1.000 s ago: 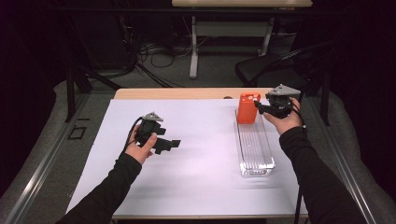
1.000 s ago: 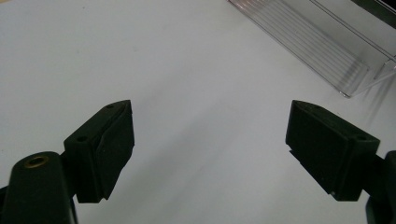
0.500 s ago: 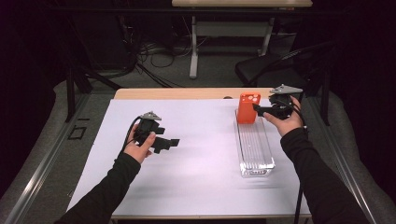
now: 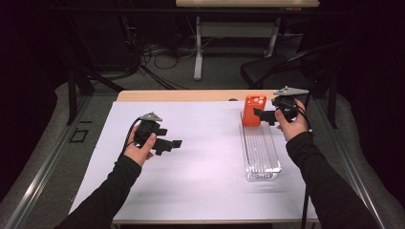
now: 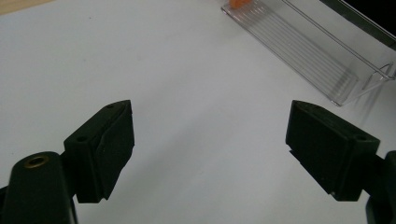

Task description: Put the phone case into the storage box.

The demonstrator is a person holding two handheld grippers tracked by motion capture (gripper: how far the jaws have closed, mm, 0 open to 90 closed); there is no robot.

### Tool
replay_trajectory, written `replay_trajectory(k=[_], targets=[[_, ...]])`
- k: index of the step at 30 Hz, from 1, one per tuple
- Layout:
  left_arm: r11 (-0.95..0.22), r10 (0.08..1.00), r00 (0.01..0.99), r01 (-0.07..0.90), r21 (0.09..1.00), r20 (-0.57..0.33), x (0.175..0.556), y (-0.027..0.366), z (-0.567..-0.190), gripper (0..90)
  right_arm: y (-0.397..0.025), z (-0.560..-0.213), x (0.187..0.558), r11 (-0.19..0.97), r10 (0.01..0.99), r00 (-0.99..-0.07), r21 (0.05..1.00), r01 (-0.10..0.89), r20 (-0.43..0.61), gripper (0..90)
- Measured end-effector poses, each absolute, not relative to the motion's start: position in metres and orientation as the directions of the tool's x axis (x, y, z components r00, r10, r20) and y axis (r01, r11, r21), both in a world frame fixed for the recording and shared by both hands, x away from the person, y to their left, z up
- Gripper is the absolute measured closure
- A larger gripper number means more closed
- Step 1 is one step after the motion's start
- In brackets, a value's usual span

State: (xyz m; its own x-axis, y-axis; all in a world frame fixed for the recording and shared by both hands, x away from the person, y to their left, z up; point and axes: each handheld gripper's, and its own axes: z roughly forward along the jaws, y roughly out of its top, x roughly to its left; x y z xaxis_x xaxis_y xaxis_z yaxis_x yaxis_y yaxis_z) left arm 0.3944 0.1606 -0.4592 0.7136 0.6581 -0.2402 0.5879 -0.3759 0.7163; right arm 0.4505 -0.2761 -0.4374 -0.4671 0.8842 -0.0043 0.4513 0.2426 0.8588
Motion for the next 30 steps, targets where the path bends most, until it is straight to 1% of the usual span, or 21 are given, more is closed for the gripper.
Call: replay_trajectory(k=[3, 6, 11, 17, 30], targets=[[-0.372, 0.66, 0.71, 0.592, 0.715, -0.245, 0.395, 0.162, -0.459, 15.8, -0.274, -0.436, 0.448, 0.241, 0.879, -0.477, 0.86, 0.451, 0.003, 12.6], [-0.368, 0.66, 0.709, 0.594, 0.715, -0.249, 0.395, 0.164, -0.458, 15.8, -0.273, -0.435, 0.446, 0.24, 0.872, -0.489, 0.862, 0.446, 0.011, 9.4], [-0.364, 0.658, 0.709, 0.593, 0.719, -0.252, 0.394, 0.165, -0.456, 15.6, -0.271, -0.431, 0.442, 0.248, 0.865, -0.501, 0.866, 0.435, 0.004, 7.8], [-0.366, 0.661, 0.708, 0.593, 0.717, -0.248, 0.393, 0.169, -0.453, 15.6, -0.268, -0.429, 0.436, 0.265, 0.861, -0.509, 0.863, 0.431, -0.01, 6.4], [-0.366, 0.661, 0.716, 0.569, 0.736, -0.224, 0.38, 0.183, -0.445, 15.6, -0.258, -0.425, 0.418, 0.273, 0.852, -0.524, 0.851, 0.449, 0.003, 6.4]])
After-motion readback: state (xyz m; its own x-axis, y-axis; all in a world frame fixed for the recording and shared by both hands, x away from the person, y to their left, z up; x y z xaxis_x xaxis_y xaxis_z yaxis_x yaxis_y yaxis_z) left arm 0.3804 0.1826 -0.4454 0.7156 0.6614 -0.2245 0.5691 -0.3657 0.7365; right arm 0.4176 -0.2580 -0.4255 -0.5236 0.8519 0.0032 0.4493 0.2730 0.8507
